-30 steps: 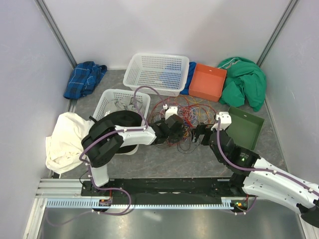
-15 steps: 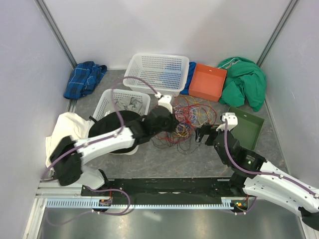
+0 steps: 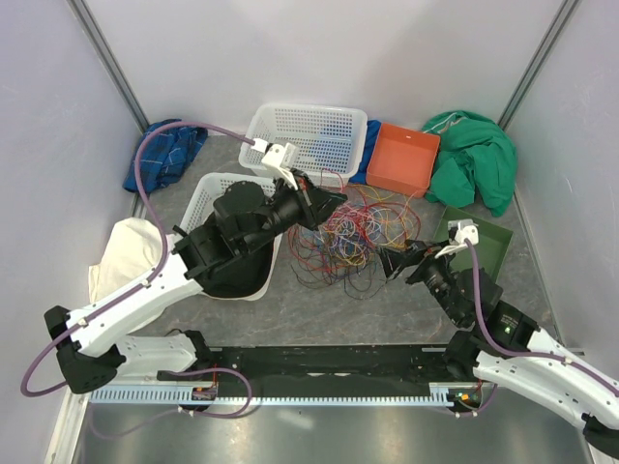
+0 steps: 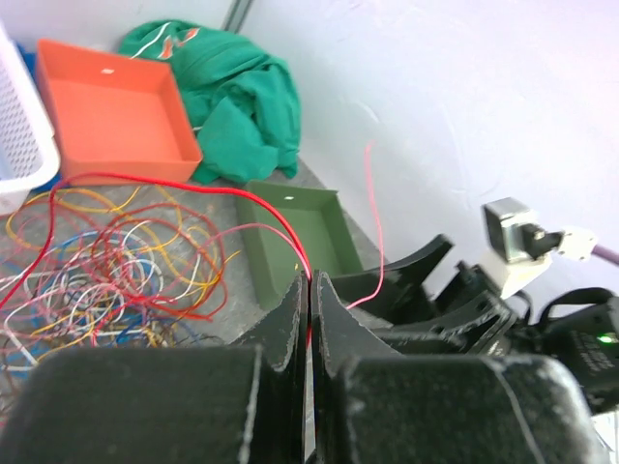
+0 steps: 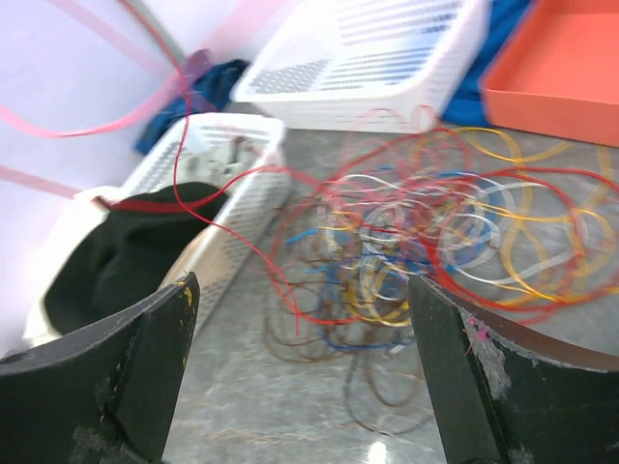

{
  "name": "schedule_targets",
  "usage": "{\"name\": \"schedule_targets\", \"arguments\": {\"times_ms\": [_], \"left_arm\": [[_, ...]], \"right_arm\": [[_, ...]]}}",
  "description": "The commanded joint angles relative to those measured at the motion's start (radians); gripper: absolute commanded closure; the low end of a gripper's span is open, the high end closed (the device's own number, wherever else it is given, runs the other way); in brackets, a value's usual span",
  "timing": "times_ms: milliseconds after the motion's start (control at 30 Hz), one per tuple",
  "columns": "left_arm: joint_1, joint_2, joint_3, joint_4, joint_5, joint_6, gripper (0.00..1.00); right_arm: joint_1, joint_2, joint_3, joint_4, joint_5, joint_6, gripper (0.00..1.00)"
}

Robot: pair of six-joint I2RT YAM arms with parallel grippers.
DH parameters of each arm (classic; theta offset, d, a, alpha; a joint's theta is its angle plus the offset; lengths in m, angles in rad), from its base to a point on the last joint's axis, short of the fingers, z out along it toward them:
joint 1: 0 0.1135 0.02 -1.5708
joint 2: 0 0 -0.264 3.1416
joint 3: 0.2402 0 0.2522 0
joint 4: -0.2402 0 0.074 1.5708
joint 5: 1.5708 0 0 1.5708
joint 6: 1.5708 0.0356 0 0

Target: Untangle the cables

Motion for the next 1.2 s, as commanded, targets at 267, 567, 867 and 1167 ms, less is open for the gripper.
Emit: {"name": "schedule_targets", "arguments": {"times_ms": [267,567,867,1167], "left_arm": [[0.004,0.104,0.292,-0.093,0.104,0.04,0.98],[0.003,0.156,0.371,-0.116,0.14,0.033,0.98],[0.004,0.161,0.364,-0.122,0.138,0.022,0.98],[0.003,0.156,0.341,-0.127,0.127,0.02,0.98]], "right_arm": [[-0.001,0.149,0.001,0.341,-0.212,-0.103,0.05],[0.0,0.3,0.017,0.57,-0.265,-0.138,0.07],[0.0,0.399,0.011,0.828,-0.211,-0.14,0.1],[0.0,0.513,0.05,0.941,-0.252,-0.12,0.51]]}}
